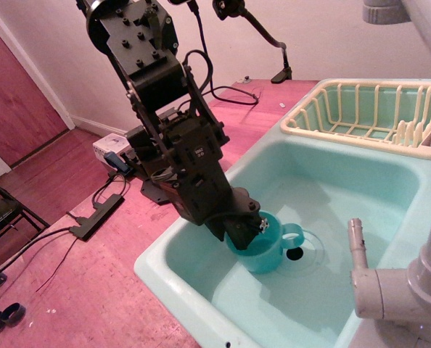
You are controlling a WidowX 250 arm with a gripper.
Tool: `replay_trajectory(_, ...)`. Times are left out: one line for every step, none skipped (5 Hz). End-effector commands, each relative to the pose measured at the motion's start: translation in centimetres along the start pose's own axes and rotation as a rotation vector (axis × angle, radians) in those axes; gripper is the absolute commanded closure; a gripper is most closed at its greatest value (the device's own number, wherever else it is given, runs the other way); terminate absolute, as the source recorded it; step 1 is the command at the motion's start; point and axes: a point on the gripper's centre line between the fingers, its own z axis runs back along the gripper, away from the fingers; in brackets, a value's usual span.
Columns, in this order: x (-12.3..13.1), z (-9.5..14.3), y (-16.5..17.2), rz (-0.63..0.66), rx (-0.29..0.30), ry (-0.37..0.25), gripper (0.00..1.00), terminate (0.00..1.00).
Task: Flip cup upright
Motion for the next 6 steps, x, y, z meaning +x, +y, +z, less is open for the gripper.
replay_trajectory(-1.5,5.2,3.1,-0.125,-0.033,0.058,0.00,0.00)
replay_trajectory(-3.2,10.0,4.6,-0.225,-0.133,0.145,0.00,0.00)
replay_trajectory(-3.8,12.7,4.5,-0.248,-0.196,0.162,0.00,0.00)
replay_trajectory(-3.8,12.7,4.5,-0.248,-0.196,0.162,0.00,0.00)
replay_trajectory(-3.8,12.7,4.5,-0.248,-0.196,0.162,0.00,0.00)
replay_trajectory(-3.8,12.7,4.5,-0.248,-0.196,0.162,0.00,0.00)
